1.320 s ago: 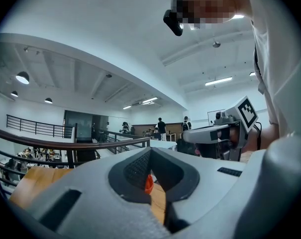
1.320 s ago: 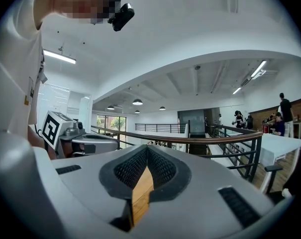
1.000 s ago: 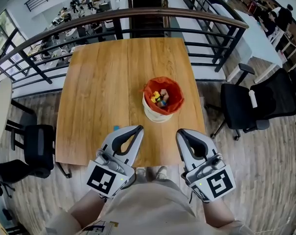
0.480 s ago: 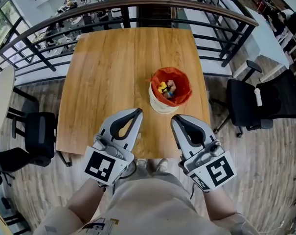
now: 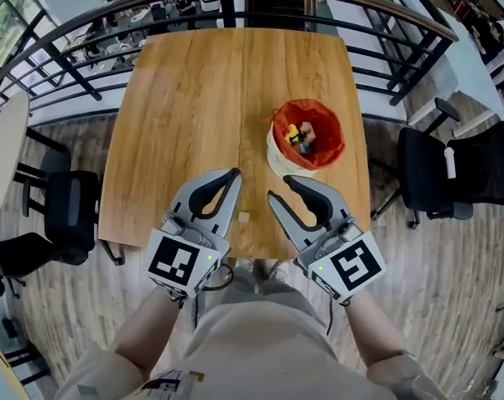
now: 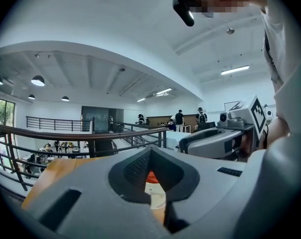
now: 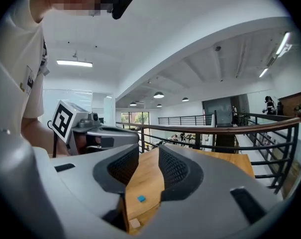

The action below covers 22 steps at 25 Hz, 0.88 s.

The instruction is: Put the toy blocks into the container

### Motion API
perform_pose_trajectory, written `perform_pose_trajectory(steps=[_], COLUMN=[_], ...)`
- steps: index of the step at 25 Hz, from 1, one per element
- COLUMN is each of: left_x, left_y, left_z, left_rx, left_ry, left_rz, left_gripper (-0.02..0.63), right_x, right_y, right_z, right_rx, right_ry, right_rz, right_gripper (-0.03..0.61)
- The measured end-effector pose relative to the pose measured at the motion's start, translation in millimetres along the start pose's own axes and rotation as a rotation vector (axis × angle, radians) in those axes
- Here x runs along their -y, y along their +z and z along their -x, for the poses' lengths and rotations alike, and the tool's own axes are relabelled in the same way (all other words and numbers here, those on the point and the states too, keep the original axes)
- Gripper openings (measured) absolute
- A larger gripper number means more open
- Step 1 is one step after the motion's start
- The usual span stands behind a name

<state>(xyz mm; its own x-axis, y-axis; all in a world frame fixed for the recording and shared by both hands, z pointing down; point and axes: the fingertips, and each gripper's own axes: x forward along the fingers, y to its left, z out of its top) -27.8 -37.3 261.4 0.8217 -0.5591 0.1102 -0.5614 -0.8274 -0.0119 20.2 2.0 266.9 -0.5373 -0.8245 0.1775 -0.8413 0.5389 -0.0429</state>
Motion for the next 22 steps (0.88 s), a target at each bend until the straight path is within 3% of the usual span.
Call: perform_pose_trajectory(steps=[12,22], left_x=[-36,-55], left_y=[-94,-194], left_z=[-3,-5], left_rx=[-0.147,-0.298], left_ry=[0.059,0.073], left_rz=[0.093,0.211], left_gripper=[0.012,0.012], right_x=[-4,-15], right_y=[-102,-191], right_z=[-53,-85], right_rx=[-0.193,-0.327], right_ry=[0.028,0.086], right_rz=[0.018,-0.019], right_gripper=[0.153,0.163])
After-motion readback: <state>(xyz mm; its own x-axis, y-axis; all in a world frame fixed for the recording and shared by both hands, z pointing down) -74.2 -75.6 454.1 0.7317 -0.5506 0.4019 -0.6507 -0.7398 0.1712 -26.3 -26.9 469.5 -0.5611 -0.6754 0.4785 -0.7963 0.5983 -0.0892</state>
